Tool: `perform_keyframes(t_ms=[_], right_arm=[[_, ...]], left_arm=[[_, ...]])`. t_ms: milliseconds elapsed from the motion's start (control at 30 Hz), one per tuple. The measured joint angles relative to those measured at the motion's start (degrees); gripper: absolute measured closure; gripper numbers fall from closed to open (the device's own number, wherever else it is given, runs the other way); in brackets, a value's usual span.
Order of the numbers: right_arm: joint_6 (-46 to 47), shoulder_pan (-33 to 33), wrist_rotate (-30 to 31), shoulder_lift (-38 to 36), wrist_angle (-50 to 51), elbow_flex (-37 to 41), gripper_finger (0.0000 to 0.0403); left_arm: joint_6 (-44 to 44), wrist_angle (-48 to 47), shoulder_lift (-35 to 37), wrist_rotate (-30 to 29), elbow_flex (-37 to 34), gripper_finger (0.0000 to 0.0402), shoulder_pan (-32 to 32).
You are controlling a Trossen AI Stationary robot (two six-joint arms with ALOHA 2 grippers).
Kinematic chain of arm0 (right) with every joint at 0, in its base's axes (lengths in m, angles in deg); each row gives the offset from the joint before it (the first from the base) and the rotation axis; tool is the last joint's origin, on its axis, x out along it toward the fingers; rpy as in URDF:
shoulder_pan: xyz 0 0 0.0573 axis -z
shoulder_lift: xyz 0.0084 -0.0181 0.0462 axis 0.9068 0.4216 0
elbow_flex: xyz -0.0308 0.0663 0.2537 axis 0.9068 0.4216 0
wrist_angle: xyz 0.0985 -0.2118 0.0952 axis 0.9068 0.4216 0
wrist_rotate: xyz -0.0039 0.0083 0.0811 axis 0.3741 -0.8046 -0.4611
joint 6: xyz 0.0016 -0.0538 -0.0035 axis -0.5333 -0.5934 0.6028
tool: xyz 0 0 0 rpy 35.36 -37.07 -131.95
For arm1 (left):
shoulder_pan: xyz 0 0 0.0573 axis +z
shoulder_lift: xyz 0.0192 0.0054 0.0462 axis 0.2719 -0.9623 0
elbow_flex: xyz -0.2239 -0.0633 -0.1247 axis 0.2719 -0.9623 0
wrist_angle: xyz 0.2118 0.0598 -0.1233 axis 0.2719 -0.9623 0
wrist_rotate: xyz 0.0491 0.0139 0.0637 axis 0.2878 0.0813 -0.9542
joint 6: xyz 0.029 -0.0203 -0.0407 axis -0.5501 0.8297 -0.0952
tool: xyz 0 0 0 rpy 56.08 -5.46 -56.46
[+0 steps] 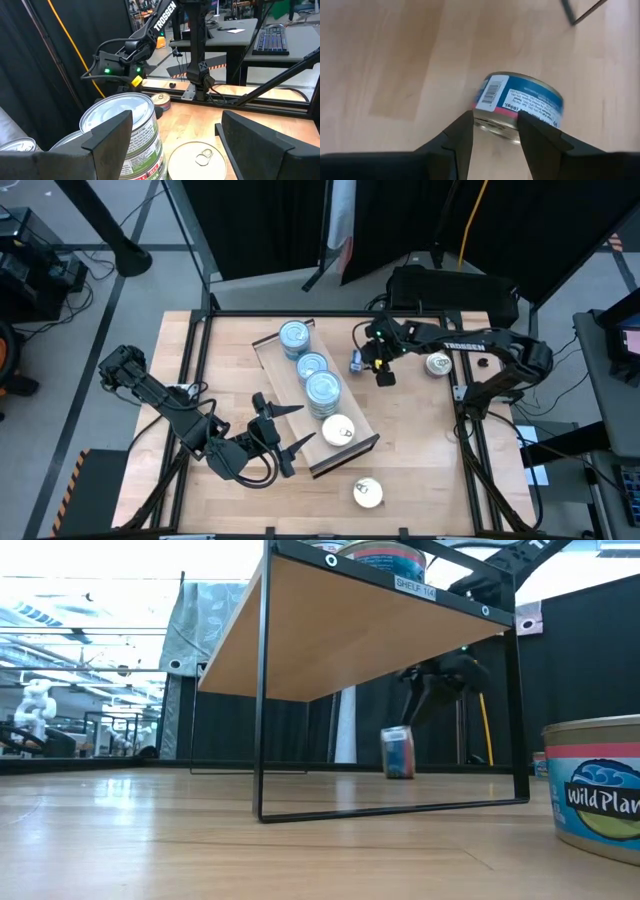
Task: Stack canned seafood by type on shelf
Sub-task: Stack the blue-pink tuna can on top of the blue-pink tuna can on the shelf
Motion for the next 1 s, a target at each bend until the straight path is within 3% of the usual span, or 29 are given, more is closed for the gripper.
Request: perform_keyframes(t_ms=[267, 333, 500, 767, 1000], right_arm=[[-5.83, -1.1, 4.73, -5.09, 5.44, 0.19, 0.025], [-3.23, -1.1, 4.69, -5.73, 6.12, 0.19, 0.0243], [20.14, -1.64, 7.76, -7.11, 5.9, 0.14, 0.0217], [45.32, -7.4, 18.17, -9.26, 7.18, 0.12, 0.0141], [63.58, -12.42, 36.87, -7.56, 6.47, 0.12, 0.008]], left_arm=[[0.0, -0.22, 0.01, 0.0, 0.0, 0.0096, 0.0], [0.04, -0.24, 0.01, 0.0, 0.0, 0.0096, -0.06], [0.0, -0.22, 0.01, 0.0, 0.0, 0.0096, -0.66], [0.0, -0.22, -0.01, 0.0, 0.0, 0.0096, -0.63], [-0.48, -0.2, 0.0, 0.02, 0.0, 0.0096, -0.66]])
